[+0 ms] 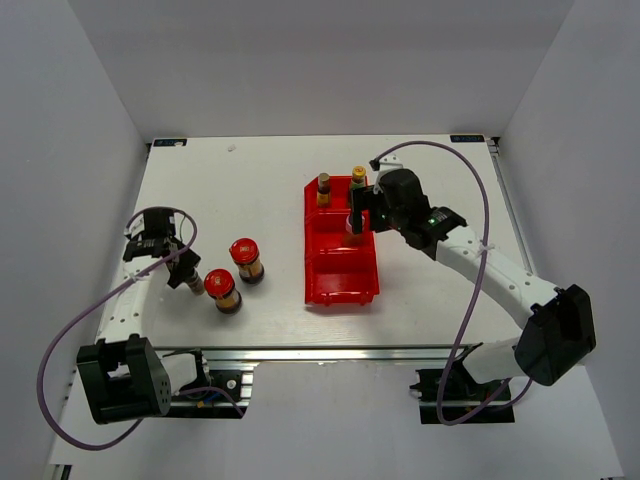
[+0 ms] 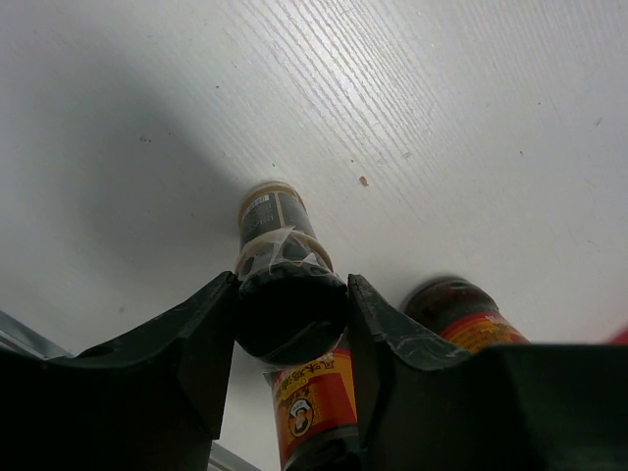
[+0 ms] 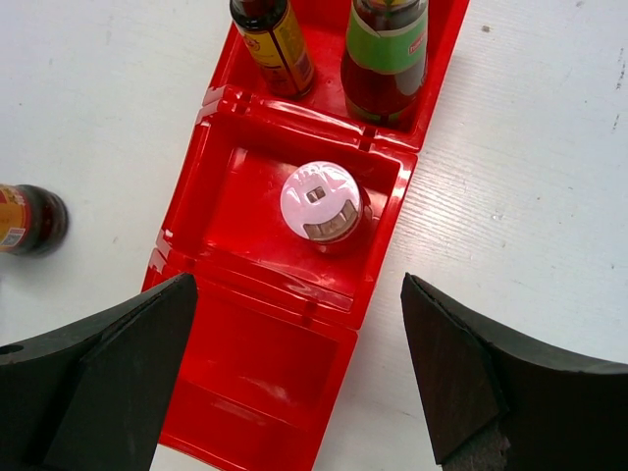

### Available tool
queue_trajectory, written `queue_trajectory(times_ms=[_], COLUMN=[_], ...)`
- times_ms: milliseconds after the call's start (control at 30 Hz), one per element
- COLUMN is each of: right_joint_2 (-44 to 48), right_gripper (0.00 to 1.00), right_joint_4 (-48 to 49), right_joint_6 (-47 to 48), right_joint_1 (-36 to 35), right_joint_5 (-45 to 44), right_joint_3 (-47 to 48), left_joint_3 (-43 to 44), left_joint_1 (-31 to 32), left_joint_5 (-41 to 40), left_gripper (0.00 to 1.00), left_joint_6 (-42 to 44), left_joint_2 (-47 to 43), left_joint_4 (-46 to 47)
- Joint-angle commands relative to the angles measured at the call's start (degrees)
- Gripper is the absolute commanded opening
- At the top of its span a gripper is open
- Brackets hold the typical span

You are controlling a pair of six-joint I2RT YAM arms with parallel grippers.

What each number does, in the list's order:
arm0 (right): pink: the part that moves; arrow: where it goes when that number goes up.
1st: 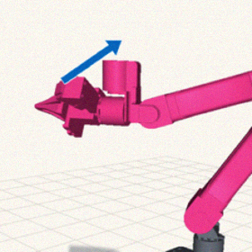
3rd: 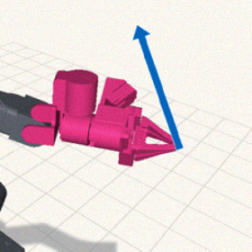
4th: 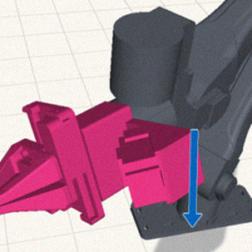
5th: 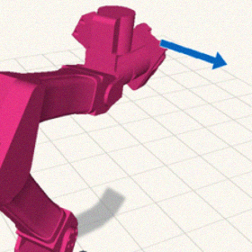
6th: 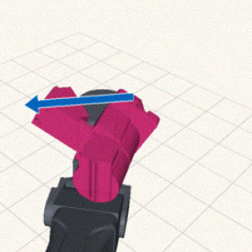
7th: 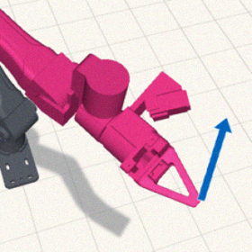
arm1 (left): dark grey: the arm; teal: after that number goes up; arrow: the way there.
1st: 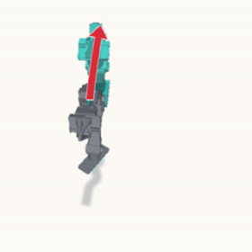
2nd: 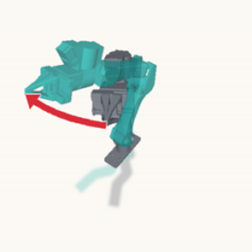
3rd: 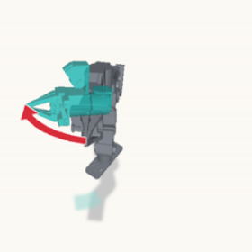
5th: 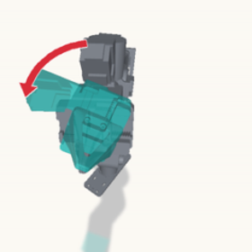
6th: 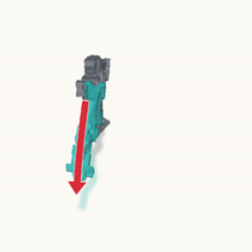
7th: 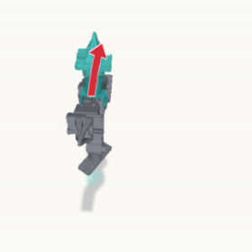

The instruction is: Organize the condiment bottles

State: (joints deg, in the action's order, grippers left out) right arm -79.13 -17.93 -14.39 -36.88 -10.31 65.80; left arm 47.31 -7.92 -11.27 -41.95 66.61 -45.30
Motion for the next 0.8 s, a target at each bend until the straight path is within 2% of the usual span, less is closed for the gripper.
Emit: queue_trajectory(times_ms=[0, 67, 100, 233, 467, 500, 533, 600, 667, 767], right_joint_2=[1.79, 1.96, 2.05, 3.28, 11.18, 11.98, 13.38, 14.44, 15.67, 17.16], right_gripper=[0.89, 0.89, 0.89, 0.89, 0.89, 0.89, 0.89, 0.89, 0.89, 0.89], right_joint_4=[1.94, 1.94, 1.94, 3.42, 9.4, 9.93, 10.2, 9.41, 7.92, 7.91], right_joint_6=[0.33, 0.33, 0.33, 0.07, -3.18, -3.97, -5.02, -8.09, -9.24, -10.13], right_joint_1=[-0.29, -0.21, -0.21, -0.21, -0.21, -0.21, -0.21, 0.14, 0.58, 1.37], right_joint_5=[-1.3, -1.73, -1.91, -2.7, -12.97, -14.9, -20.49, -25.62, -29.31, -30.12], right_joint_3=[-0.5, -0.67, -0.67, -1.72, -7.78, -8.58, -10.15, -11.04, -11.66, -12.8], left_joint_3=[2.16, 4.01, 6.19, 12.52, 20.19, 20.63, 20.72, 21.42, 23.08, 24.67], left_joint_1=[-0.25, -0.34, -0.34, -0.34, -0.16, 0.71, 1.41, 5.96, 9.48, 15.73], left_joint_5=[0.64, -0.42, -1.12, -0.86, 9.93, 11.17, 14.14, 13.12, 12.06, 9.8], left_gripper=[0.37, 0.34, 0.28, 0.27, 0.26, 0.25, 0.24, 0.24, 0.25, 0.24], left_joint_6=[0.47, 0.47, 0.47, 1.44, 2.76, 2.41, 2.06, 1.44, 0.91, 0.56], left_joint_2=[-0.34, -0.78, -1.65, -4.99, -5.53, -5.26, -4.91, -4.3, -2.03, 2.71], left_joint_4=[-0.23, -1.89, -2.25, -1.12, 5.65, 6.62, 9.06, 10.75, 11.55, 12.78])
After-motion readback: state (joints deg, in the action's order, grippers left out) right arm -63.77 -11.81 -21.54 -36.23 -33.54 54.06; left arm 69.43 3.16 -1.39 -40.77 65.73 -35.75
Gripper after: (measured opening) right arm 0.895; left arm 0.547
